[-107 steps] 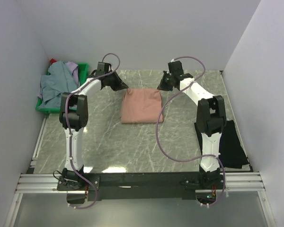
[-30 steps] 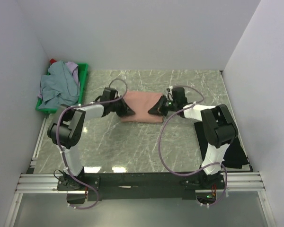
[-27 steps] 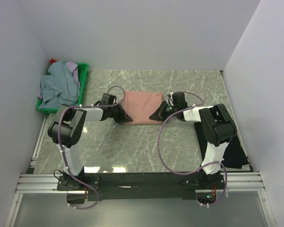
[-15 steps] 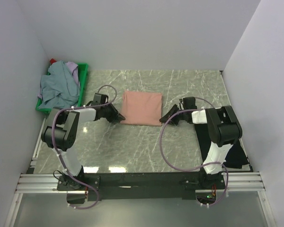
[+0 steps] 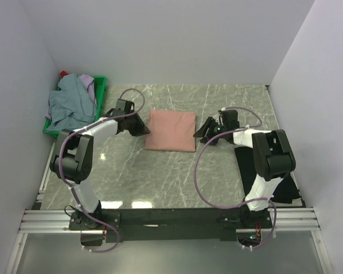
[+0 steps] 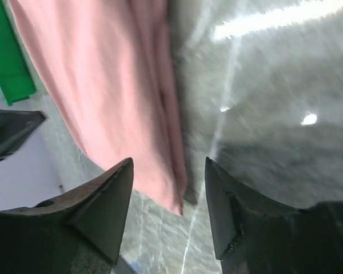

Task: Fold and stack the t-shirts
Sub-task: Neatly place the folded tshirt to the corner

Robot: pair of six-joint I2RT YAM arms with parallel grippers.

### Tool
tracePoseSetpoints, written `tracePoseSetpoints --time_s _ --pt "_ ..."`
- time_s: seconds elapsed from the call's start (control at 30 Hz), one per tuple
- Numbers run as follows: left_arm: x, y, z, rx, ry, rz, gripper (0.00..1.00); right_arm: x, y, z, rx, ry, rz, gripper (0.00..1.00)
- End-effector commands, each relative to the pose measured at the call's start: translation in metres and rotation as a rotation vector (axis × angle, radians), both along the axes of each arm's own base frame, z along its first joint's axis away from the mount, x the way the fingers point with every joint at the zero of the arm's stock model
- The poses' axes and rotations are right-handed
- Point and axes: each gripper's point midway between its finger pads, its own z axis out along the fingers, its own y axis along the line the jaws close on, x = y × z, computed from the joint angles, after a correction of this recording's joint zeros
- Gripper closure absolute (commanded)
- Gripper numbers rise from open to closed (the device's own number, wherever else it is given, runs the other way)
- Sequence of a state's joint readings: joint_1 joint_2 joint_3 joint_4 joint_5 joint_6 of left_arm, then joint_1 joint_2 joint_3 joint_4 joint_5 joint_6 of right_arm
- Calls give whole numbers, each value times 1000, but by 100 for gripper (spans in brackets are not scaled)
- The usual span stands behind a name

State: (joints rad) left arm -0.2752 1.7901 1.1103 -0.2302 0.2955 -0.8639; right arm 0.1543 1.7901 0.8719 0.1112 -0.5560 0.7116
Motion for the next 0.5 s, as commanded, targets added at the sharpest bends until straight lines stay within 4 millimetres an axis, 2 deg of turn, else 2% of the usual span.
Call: tracePoseSetpoints --time_s 0.0,0.03,0.1,0.17,0.2,0.23,0.3,0.33,0.47 --pt "11 -18 23 38 -72 -66 84 27 7 12 -85 -91 26 39" --pt "11 -21 21 35 -66 -73 84 24 12 0 -100 -56 37 39" --pt "13 -29 17 24 -55 -87 85 34 16 -1 -122 -56 24 39" --pt "13 -34 16 17 -52 -99 85 35 19 -12 -158 -24 13 39" --pt "14 -36 15 16 -49 -102 85 46 19 -11 -188 -47 -9 39" --pt "13 -38 16 10 -49 -108 85 42 18 -22 -212 -3 -13 39" --pt "13 -40 18 12 -52 -114 86 47 24 -23 -247 0 -19 39" --pt "13 -40 18 14 -52 -116 85 47 22 -32 -282 18 -30 39" --pt "13 -40 25 17 -61 -118 85 44 34 -37 -334 36 -26 41"
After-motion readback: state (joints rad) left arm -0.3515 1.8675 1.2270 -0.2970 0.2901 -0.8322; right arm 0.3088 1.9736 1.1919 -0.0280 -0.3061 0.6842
